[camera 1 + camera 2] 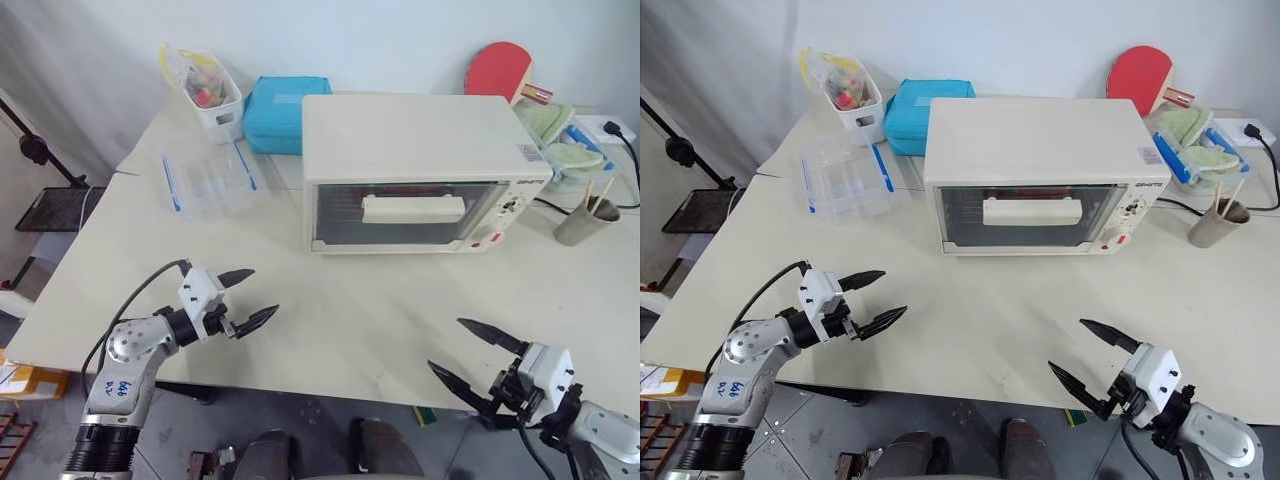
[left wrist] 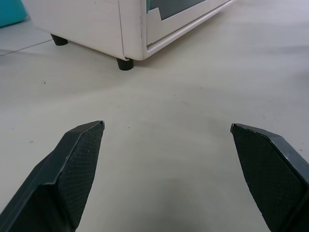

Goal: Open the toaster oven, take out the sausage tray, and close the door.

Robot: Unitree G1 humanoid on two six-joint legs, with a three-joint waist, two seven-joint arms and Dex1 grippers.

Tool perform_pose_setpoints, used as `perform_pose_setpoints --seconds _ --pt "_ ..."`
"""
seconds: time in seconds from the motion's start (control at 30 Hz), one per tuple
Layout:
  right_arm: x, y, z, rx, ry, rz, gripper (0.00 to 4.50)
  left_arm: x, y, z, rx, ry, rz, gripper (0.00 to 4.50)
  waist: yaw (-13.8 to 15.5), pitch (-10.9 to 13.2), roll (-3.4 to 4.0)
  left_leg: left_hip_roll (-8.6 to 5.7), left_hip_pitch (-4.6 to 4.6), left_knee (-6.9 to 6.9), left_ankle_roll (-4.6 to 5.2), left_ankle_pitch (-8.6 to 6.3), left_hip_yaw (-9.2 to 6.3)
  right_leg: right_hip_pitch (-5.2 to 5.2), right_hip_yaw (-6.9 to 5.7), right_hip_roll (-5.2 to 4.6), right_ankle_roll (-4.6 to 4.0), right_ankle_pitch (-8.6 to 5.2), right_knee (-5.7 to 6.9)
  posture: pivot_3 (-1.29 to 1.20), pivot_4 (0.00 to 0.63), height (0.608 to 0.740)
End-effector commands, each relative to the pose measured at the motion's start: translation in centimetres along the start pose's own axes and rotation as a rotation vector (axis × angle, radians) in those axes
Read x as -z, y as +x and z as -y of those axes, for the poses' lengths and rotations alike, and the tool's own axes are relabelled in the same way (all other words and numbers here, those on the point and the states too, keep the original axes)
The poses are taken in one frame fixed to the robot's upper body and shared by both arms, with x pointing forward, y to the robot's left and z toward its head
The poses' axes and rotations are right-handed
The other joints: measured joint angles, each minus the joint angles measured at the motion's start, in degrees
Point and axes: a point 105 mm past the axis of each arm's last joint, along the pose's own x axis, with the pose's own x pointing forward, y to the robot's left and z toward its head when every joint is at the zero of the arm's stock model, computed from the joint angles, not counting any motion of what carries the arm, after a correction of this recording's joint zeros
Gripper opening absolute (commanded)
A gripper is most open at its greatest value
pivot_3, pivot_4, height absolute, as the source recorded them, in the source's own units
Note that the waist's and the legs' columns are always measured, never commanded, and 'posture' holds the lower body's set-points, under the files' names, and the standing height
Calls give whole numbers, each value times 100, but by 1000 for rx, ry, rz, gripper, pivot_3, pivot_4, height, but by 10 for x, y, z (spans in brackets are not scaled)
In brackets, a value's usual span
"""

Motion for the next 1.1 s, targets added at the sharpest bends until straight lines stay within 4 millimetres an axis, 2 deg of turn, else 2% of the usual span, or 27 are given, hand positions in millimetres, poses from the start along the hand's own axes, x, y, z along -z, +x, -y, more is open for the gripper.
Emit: perform_pose_setpoints --seconds 0.03,0.13,0.23,0.4,0.5,0.6,0.73,0.83,1.0,1.1 --pt "-11 4 4 -12 6 35 4500 -11 4 1 11 63 16 4448 0 0 0 0 0 0 0 0 0 0 0 -1 0 0 0 0 150 740" --pt "-26 14 21 -4 25 81 4500 -23 0 -2 11 26 81 4448 -16 0 0 -1 -1 5 0 0 2 0 1 -2 0 0 0 0 150 740" --pt "-44 23 42 -4 6 122 4500 -49 -15 6 131 -61 204 4448 -80 3 1 0 -1 5 -2 2 1 -2 0 -1 0 0 4 0 150 740" --pt "-66 35 70 -6 7 170 4500 -55 -28 12 212 -74 179 4448 -102 3 11 2 -1 2 -12 8 -13 -4 -16 -3 -18 -9 12 0 150 740" --pt "-81 43 88 16 8 219 4500 -58 -29 17 237 -79 177 4448 -119 4 12 1 -6 0 -12 8 -20 -4 -27 -5 -22 -11 11 0 150 740" --pt "-93 54 97 -4 -17 253 4500 -59 -28 22 250 -94 176 4448 -122 4 12 1 -11 2 -10 7 -24 -4 -46 -9 -22 -11 10 0 150 740" --pt "-105 64 94 -43 -38 292 4500 -56 -28 25 241 -112 166 4448 -123 4 13 1 -16 -1 -11 7 -35 -4 -74 -16 -22 -11 13 0 150 740" --pt "-113 68 80 -110 -43 313 4500 -52 -30 22 209 -134 161 4448 -125 4 13 1 -21 -2 -11 7 -40 -4 -80 -16 -22 -11 15 0 150 740" --pt "-107 66 55 -216 -53 260 4500 -48 -31 14 176 -150 157 4448 -116 5 14 1 -24 -1 -6 4 -43 -3 -85 -18 -22 -11 13 0 150 740" --pt "-103 62 44 -244 -70 238 4500 -53 -28 7 163 -161 182 4448 -121 5 14 1 -24 -2 -6 4 -44 -3 -88 -18 -22 -11 12 0 150 740"
